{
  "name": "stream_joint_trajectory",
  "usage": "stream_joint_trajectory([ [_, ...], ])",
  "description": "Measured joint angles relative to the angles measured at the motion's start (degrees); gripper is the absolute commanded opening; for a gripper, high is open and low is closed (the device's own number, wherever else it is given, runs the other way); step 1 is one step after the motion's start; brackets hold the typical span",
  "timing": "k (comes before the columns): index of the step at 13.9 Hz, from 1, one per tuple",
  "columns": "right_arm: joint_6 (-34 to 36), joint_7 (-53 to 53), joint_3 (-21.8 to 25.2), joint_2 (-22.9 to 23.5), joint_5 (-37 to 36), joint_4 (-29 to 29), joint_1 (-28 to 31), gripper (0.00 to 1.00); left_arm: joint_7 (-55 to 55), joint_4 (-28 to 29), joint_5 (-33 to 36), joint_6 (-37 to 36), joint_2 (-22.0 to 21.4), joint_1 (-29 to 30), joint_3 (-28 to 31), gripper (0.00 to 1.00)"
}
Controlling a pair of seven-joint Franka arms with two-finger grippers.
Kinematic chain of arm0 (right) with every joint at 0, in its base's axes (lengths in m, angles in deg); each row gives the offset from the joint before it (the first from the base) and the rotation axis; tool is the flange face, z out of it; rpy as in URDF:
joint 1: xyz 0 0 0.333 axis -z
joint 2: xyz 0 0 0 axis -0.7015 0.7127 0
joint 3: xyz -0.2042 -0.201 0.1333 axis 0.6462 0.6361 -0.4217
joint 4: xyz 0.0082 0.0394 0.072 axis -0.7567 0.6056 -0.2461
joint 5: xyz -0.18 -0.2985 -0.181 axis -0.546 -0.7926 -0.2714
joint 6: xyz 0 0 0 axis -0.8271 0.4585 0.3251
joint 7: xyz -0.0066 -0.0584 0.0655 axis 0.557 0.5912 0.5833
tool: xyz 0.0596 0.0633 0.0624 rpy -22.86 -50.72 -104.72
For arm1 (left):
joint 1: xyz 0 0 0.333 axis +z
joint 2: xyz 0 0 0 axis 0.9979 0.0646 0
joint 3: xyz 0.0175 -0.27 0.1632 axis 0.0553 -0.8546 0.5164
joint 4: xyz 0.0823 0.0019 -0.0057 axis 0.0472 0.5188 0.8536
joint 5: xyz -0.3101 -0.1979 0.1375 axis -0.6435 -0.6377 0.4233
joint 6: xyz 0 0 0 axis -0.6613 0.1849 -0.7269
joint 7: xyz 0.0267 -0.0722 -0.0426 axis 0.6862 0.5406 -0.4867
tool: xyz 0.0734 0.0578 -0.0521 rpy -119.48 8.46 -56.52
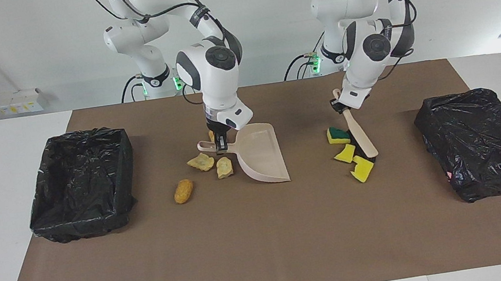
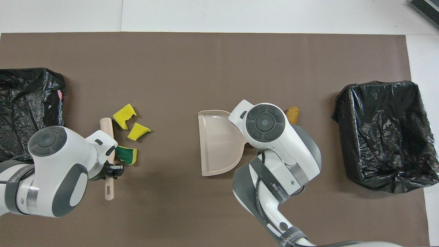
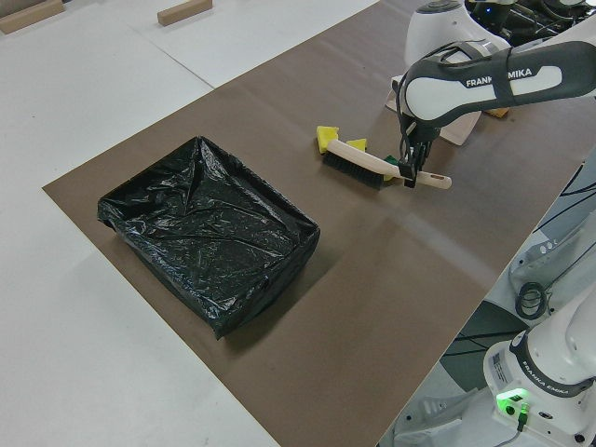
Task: Sweep and dump trash in bin
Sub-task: 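Sweep the sponge pieces into the dustpan with the left gripper's brush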
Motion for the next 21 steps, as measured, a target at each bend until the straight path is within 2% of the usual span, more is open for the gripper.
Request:
stream_joint_trajectory([
  [8, -7.0, 7.47, -0.07, 3.98, 0.0, 0.78, -3.45, 0.0, -0.94, -1.32, -10.09, 4.1, 0.02, -14.46, -0.17, 0.0],
  [11, -7.01, 7.88, -0.07, 3.99, 0.0, 0.73, -3.69, 0.0, -1.51, -5.07, -11.27, -1.09, 0.45, -16.34, -0.11, 0.0],
  [13, -7.01, 7.89, -0.07, 3.99, 0.0, 0.73, -3.69, 0.0, -1.52, -8.84, -11.27, -7.25, 0.67, -15.39, 0.78, 0.0],
  [16, -7.01, 7.89, -0.07, 3.99, 0.0, 0.73, -3.69, 0.0, 1.21, -12.9, -7.04, -11.01, 1.06, -9.97, 1.5, 0.0],
  [18, -7.0, 7.9, -0.07, 3.99, 0.0, 0.73, -3.69, 0.0, 9.76, -15.55, -2.42, -11.25, 2.77, -5.03, 1.7, 0.0],
  [21, -6.95, 8.2, -0.08, 3.99, 0.0, 0.73, -3.69, 0.0, 21.55, -21.41, 1.56, -11.27, 7.95, 1.85, 1.99, 0.0],
])
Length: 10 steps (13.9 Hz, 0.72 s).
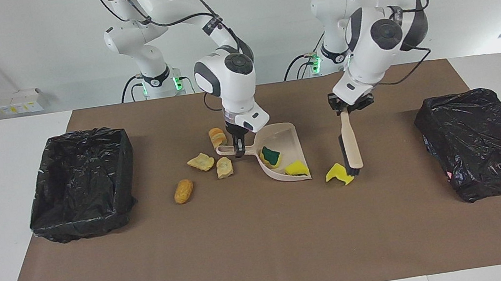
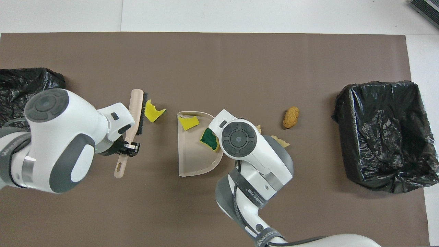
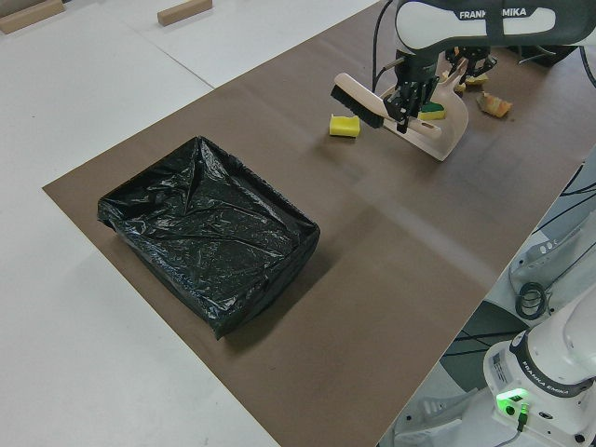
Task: Sweep and dump trash in bin
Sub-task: 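Sweep the sponge pieces into the dustpan with the left gripper's brush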
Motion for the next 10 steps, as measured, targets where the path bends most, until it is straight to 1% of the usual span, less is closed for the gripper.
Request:
stream_joint_trajectory([
  [3, 0.23, 0.93, 0.0, 0.0, 0.0, 0.0, -0.04, 0.0, 1.59, -5.56, 4.59, 0.22, 7.39, 1.56, 0.01, 0.0],
  [5, 0.29, 1.15, 0.0, 0.0, 0.0, 0.0, -0.05, 0.0, 2.2, -7.31, 5.7, 0.86, 11.54, 2.22, -0.03, 0.0],
  [7, 0.31, 1.21, 0.0, 0.0, 0.0, 0.0, -0.06, 0.0, 3.31, -7.31, 5.7, 0.73, 13.02, 2.35, -0.28, 0.0],
  [10, 0.31, 1.25, 0.0, 0.0, 0.0, 0.0, -0.06, 0.0, 3.42, -3.96, 3.93, 0.12, 11.32, 1.3, -1.69, 0.0],
])
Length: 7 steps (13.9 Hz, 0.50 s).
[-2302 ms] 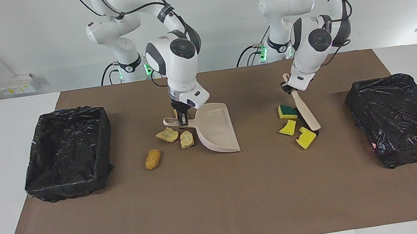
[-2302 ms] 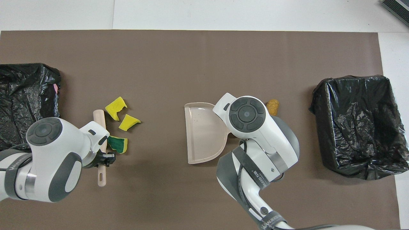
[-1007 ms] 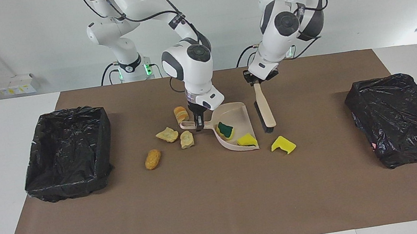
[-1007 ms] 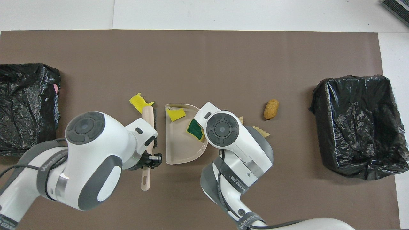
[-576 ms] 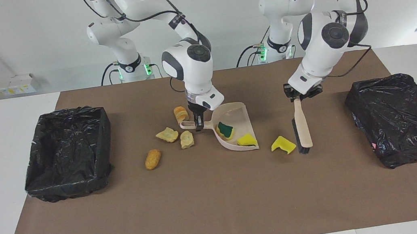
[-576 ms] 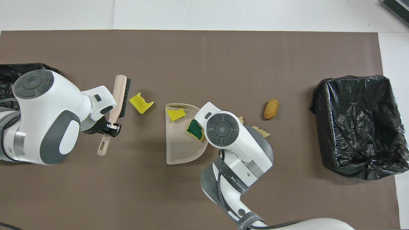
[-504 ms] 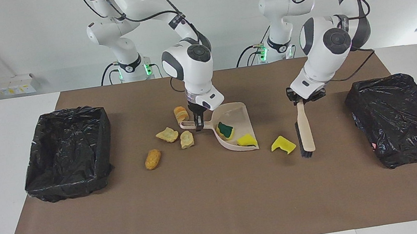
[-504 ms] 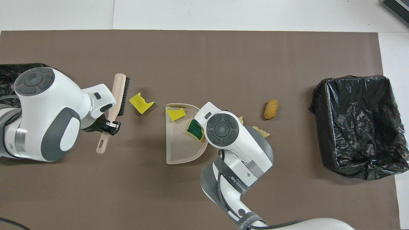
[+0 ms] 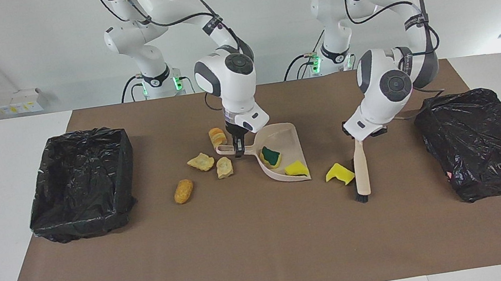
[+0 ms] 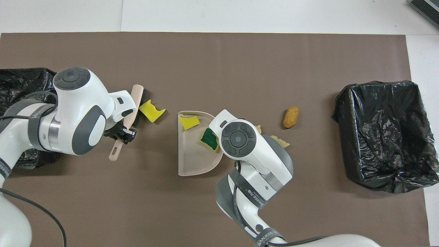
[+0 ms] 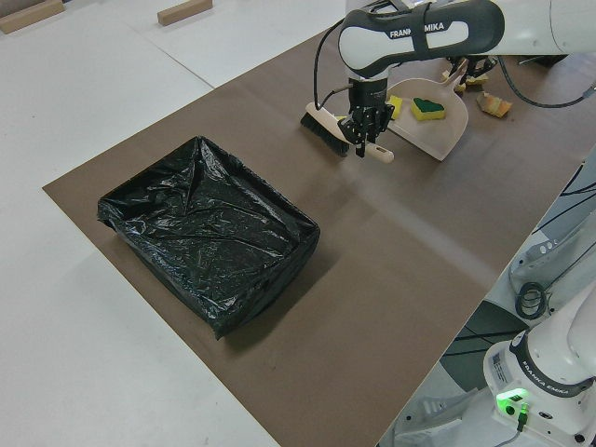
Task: Sweep and dump trash in bin
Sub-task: 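Sweep the sponge pieces into the dustpan with the left gripper's brush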
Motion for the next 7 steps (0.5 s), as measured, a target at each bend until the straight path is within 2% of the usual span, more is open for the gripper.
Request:
stream_joint_trajectory([
  [3, -0.08, 0.02, 0.0, 0.0, 0.0, 0.06, 0.04, 0.0, -0.01, 3.62, -1.7, -3.88, -3.37, -3.12, -0.38, 0.0],
  [7, -0.5, 0.02, 0.01, 0.0, 0.0, 0.38, 0.16, 0.0, -0.06, 4.57, -6.34, -8.7, -6.11, -8.21, -0.55, 0.0],
])
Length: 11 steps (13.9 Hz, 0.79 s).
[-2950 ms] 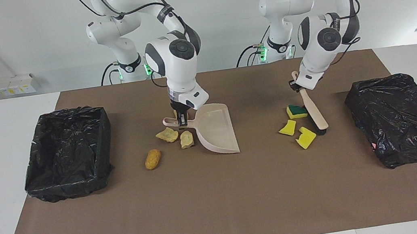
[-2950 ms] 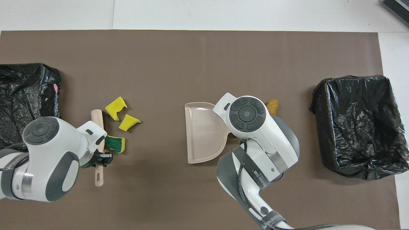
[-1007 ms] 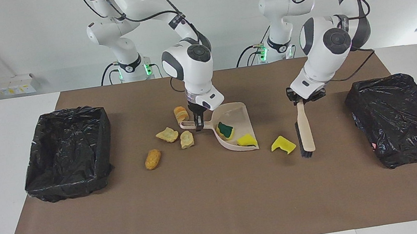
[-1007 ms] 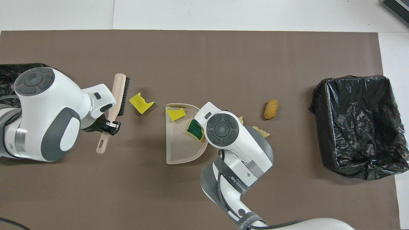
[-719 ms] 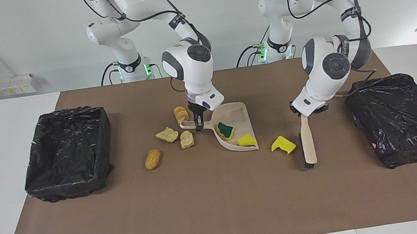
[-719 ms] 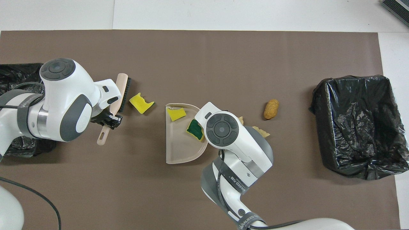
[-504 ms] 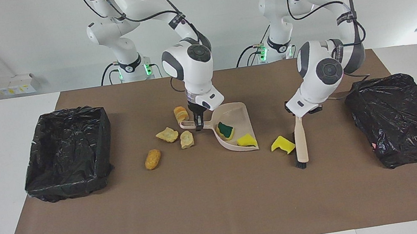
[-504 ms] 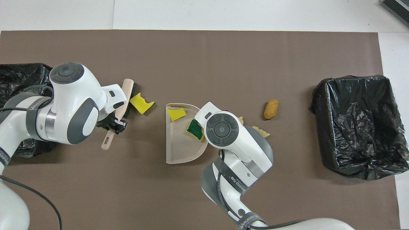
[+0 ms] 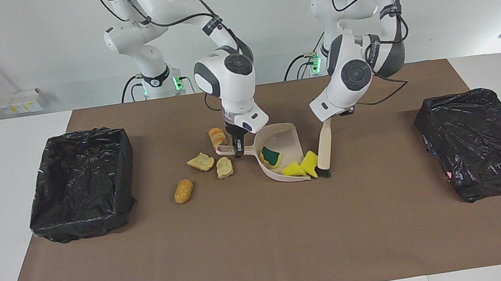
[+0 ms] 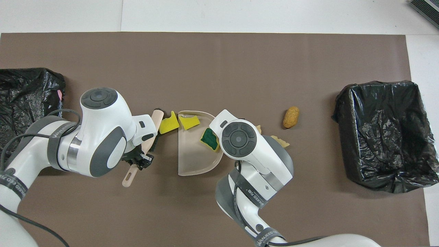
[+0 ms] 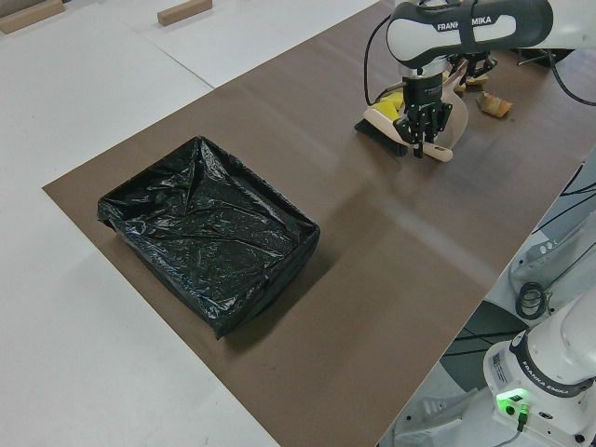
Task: Sweep and dump trash in bin
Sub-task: 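Sweep the sponge pieces into the dustpan with the left gripper's brush, then carry the dustpan with the right gripper to the nearer black bin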
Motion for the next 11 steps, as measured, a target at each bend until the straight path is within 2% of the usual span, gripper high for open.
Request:
stream_joint_trajectory([
  [5, -0.81, 0.0, 0.0, 0.0, 0.0, 0.79, 0.42, 0.0, 2.53, -0.06, -1.12, -2.32, -3.05, -0.93, 0.88, 0.0],
  [9, -0.92, -0.02, 0.0, -0.14, -0.01, 0.52, 0.7, 0.0, 1.89, -2.37, -1.16, -3.17, -6.25, 1.68, 1.73, 0.0],
  [11, -0.13, -0.95, 0.06, -0.97, -0.09, -0.65, 1.86, 0.0, 0.3, -4.83, -1.07, -6.62, -8.39, 3.75, 1.92, 0.0],
])
